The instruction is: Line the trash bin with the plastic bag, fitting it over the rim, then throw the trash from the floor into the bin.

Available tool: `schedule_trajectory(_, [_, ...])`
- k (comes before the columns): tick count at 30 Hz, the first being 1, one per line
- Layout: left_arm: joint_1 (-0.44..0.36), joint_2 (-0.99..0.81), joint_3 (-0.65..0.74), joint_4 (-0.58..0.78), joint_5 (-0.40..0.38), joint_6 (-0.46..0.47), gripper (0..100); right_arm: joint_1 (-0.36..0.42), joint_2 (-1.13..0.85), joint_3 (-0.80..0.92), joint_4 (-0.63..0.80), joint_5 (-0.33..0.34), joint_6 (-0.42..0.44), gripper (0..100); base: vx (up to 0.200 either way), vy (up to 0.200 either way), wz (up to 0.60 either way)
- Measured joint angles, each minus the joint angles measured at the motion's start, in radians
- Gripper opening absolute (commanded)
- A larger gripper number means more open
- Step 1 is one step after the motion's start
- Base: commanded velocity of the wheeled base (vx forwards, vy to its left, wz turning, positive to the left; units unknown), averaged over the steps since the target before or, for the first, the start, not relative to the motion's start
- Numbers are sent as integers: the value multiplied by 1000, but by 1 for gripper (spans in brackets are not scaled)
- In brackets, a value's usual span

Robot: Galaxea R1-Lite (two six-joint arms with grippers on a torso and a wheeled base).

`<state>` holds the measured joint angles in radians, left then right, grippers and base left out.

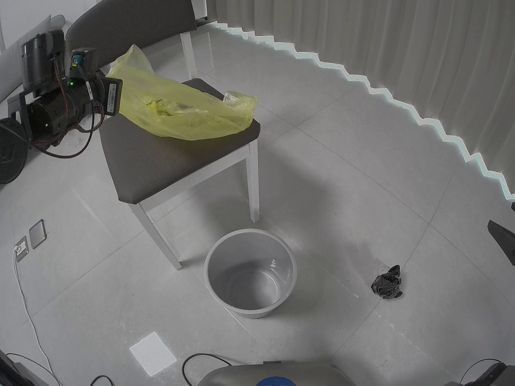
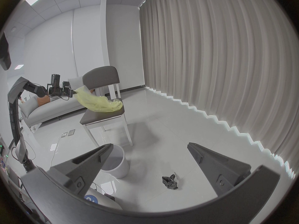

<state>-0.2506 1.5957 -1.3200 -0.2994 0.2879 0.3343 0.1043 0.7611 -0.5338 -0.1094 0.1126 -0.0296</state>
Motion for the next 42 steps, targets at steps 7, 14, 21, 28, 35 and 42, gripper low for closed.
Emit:
schedule_trajectory(7, [-111, -56, -40, 0, 1, 124, 0, 25, 0, 8, -1, 11, -1, 100, 0, 0, 0])
schedule_trajectory(14, [-219, -83, -86, 1, 10, 178, 0, 57, 3, 15, -4, 14, 5, 100, 0, 0, 0])
schedule_trajectory(21, [-319, -115, -77, -18, 14, 179, 0, 67, 6, 26, -24, 45, 11, 100, 0, 0, 0])
schedule_trajectory(28, [-381, -142, -62, -38, 18, 178, 0, 109, 17, 46, -28, 51, 14, 100, 0, 0, 0])
schedule_trajectory(35, [-432, -148, -44, -91, 19, 178, 0, 189, 48, 82, -117, 47, 45, 100, 0, 0, 0])
schedule_trajectory(42, [-481, -149, -42, -95, 20, 179, 0, 244, 151, 119, -272, 31, 202, 100, 0, 0, 0])
